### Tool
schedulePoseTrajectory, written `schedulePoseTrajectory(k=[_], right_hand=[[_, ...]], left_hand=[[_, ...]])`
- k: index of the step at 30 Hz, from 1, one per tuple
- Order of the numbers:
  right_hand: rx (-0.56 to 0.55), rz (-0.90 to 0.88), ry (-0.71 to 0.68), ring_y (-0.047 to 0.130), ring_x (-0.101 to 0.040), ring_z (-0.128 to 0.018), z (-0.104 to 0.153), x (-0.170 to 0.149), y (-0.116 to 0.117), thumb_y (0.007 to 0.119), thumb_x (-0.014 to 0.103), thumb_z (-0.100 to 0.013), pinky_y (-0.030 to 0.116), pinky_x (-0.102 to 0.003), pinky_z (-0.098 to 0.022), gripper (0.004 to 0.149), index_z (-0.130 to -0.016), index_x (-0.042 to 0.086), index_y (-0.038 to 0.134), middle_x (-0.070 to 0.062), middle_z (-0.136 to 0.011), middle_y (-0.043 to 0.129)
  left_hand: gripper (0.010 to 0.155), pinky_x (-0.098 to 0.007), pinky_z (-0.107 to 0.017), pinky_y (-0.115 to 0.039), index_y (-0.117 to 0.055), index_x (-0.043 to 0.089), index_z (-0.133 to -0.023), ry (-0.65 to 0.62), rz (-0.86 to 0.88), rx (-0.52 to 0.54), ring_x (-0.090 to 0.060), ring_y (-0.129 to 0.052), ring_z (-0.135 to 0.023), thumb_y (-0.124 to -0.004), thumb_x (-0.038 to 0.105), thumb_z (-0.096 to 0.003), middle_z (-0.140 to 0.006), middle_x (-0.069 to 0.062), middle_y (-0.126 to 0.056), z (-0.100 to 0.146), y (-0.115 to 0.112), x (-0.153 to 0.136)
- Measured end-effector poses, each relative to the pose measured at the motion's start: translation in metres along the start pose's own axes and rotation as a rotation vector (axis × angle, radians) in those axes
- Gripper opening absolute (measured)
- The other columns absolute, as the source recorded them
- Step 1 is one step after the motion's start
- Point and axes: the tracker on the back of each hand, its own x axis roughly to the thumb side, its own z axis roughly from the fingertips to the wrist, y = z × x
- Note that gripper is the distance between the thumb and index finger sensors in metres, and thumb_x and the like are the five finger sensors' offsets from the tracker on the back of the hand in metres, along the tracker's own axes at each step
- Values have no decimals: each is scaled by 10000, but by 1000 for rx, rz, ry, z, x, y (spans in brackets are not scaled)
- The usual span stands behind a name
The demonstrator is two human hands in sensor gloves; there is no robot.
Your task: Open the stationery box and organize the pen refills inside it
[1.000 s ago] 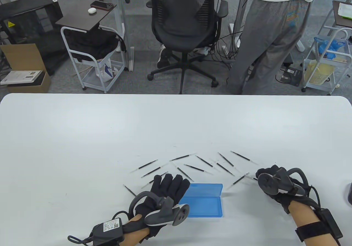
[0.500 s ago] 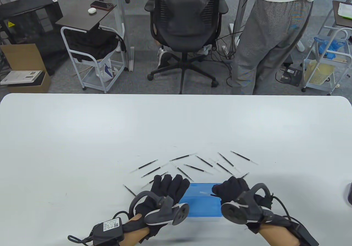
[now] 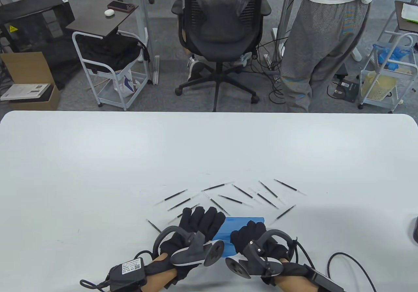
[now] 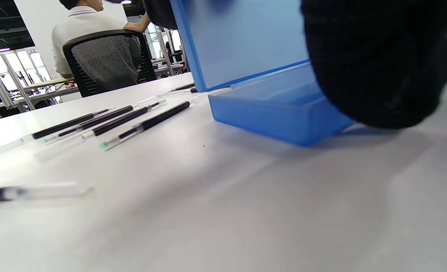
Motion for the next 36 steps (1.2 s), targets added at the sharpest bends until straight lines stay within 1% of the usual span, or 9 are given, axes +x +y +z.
schedulePoseTrajectory(k=[7,16,19,22,26,29,32,35,36], right_hand=[[11,33,4,973,-368,-686,0,1,4,911,271,-439,813,-565,-561,536,-934,146,747,-86,-765,981],[15,37,-7,967,-354,-701,1,1,4,900,282,-447,812,-551,-566,534,-942,160,740,-73,-778,974],[-8,-7,-28,970,-342,-699,4,-2,-2,900,299,-442,815,-539,-567,528,-933,174,751,-62,-769,980],[-64,-63,-57,981,-335,-685,11,-8,-17,905,297,-437,825,-531,-558,508,-914,183,771,-54,-753,992],[-143,-120,-35,982,-333,-688,26,-30,-43,908,294,-437,826,-531,-561,503,-912,189,777,-52,-751,995],[-184,-117,31,981,-334,-695,35,-59,-54,908,289,-438,822,-537,-568,499,-909,187,780,-53,-756,994],[-169,-98,87,975,-339,-708,41,-89,-52,908,281,-440,817,-541,-578,505,-918,189,773,-52,-761,992],[-155,-136,78,961,-343,-735,44,-117,-39,906,266,-444,804,-541,-591,511,-930,194,762,-57,-788,983],[-149,-146,81,956,-348,-742,44,-121,-35,908,260,-445,797,-547,-596,510,-929,192,763,-63,-793,980]], left_hand=[[1141,-675,-869,-315,16,262,-1133,-9,39,-11,-413,-284,-1220,-771,617,-388,-1291,-67,-71,-1,-1,-3],[1156,-678,-865,-325,13,251,-1135,-4,29,-3,-426,-293,-1215,-792,613,-389,-1289,-78,-75,-1,-2,-2],[1156,-675,-866,-328,9,251,-1136,-3,27,-2,-424,-301,-1214,-793,614,-387,-1290,-76,-82,-1,-2,-2],[1158,-677,-864,-329,10,249,-1136,-2,27,-2,-426,-304,-1213,-796,614,-388,-1290,-78,-84,-1,-2,-2],[1157,-677,-865,-329,10,250,-1136,-2,25,0,-425,-301,-1213,-795,615,-389,-1289,-79,-81,-1,-2,-2],[1157,-676,-865,-331,9,251,-1136,-2,25,-1,-423,-303,-1214,-795,615,-388,-1290,-78,-81,-1,-2,-2],[1157,-674,-866,-331,8,252,-1136,-2,28,-2,-423,-302,-1214,-796,616,-388,-1290,-77,-82,-1,-2,-2],[1155,-675,-866,-332,8,253,-1135,-2,27,-3,-422,-301,-1214,-795,616,-388,-1289,-76,-81,-1,-2,-2],[1156,-673,-867,-331,9,254,-1134,-2,26,-3,-420,-301,-1214,-794,617,-388,-1289,-76,-80,-1,-2,-2]])
